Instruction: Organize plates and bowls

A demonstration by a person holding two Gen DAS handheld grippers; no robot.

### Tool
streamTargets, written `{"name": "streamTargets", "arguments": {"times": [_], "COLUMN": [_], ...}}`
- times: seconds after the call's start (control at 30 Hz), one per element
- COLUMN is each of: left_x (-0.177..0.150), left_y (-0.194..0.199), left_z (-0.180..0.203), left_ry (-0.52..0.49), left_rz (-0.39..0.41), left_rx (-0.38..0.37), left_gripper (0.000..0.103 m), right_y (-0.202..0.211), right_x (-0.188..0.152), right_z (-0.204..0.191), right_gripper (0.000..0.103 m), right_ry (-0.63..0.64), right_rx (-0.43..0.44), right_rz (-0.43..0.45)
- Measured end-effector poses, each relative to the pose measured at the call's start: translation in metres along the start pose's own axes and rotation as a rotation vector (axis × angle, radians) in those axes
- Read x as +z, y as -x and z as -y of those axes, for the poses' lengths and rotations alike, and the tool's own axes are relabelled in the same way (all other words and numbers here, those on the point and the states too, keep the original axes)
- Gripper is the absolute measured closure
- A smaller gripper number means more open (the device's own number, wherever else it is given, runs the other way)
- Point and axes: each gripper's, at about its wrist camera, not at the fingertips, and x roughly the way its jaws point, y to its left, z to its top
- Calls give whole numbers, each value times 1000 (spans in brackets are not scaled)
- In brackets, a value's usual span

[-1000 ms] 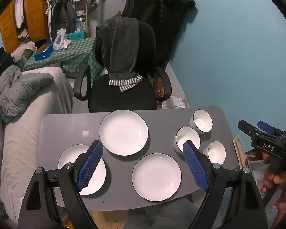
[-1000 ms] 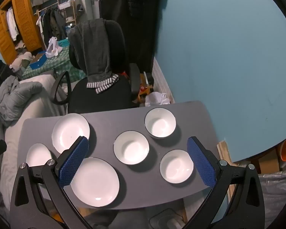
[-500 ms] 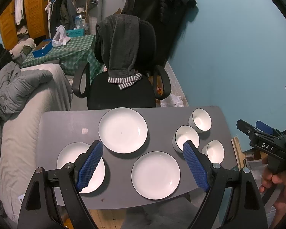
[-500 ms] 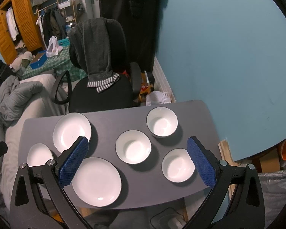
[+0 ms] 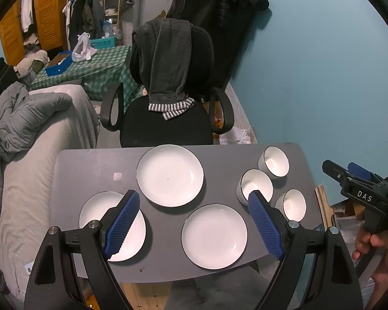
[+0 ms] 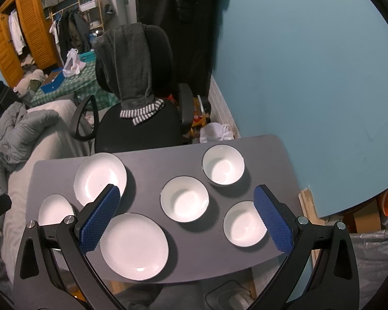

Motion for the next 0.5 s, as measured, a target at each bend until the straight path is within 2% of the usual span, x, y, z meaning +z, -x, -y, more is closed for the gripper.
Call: {"name": "streamTargets", "arguments": {"times": [0.5], "left_x": [0], "left_y": [0], "left_z": [-1], "left_ry": [2], "left_rz": [-7], "left_rx": [-5], "left_gripper": [16], "right_y": [-3], "right_x": [-2], "right_z": [-7], "right_gripper": [2], "right_ry": [0], "right_rx": [4], "right_rz": [-4]}}
